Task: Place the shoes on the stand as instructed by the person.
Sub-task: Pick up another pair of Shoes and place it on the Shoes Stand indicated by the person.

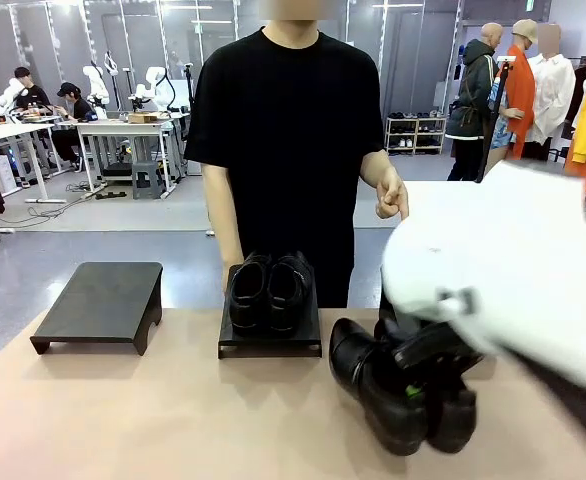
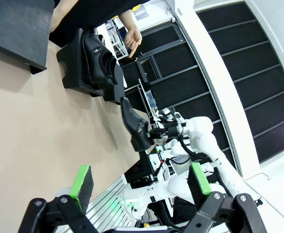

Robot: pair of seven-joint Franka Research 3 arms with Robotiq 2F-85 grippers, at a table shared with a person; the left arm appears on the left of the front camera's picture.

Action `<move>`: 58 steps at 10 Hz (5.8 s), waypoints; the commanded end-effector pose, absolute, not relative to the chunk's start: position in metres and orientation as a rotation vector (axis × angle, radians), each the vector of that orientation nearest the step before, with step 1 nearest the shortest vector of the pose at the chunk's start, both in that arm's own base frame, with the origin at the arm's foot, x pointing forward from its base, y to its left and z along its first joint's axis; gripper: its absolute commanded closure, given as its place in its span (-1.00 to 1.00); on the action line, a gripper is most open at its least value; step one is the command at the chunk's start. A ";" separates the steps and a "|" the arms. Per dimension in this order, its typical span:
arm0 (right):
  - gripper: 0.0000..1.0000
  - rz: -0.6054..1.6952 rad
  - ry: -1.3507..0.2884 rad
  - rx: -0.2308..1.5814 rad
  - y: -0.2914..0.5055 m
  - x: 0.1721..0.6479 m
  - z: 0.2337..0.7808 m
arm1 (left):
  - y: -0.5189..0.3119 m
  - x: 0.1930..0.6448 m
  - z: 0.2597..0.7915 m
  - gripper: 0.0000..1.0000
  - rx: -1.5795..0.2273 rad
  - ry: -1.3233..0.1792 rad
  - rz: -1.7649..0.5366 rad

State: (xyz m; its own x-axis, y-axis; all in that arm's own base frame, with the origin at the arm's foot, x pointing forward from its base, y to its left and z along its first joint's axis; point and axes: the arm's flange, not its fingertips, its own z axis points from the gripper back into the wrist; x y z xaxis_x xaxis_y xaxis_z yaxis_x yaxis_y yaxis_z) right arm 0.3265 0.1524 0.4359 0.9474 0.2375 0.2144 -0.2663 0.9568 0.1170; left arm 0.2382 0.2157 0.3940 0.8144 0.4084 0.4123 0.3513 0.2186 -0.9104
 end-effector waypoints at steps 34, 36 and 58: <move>0.85 0.063 -0.513 0.038 0.040 0.578 0.441 | 0.216 0.239 0.399 -1.00 -1.400 -0.691 0.043; 0.85 0.046 -0.505 0.032 0.042 0.580 0.432 | 0.216 0.239 0.399 -1.00 -1.400 -0.691 0.043; -0.84 0.005 -0.500 0.056 0.036 0.582 0.422 | 0.216 0.239 0.399 -1.00 -1.400 -0.691 0.043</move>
State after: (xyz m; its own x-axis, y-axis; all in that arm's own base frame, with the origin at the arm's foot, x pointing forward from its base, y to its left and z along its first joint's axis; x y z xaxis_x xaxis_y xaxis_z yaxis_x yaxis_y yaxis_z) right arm 0.5807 0.0367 0.4229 0.8780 -0.0073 0.4785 -0.0199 0.9985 0.0518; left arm 0.2381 0.2157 0.3942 0.8139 0.4088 0.4128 0.3516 0.2190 -0.9102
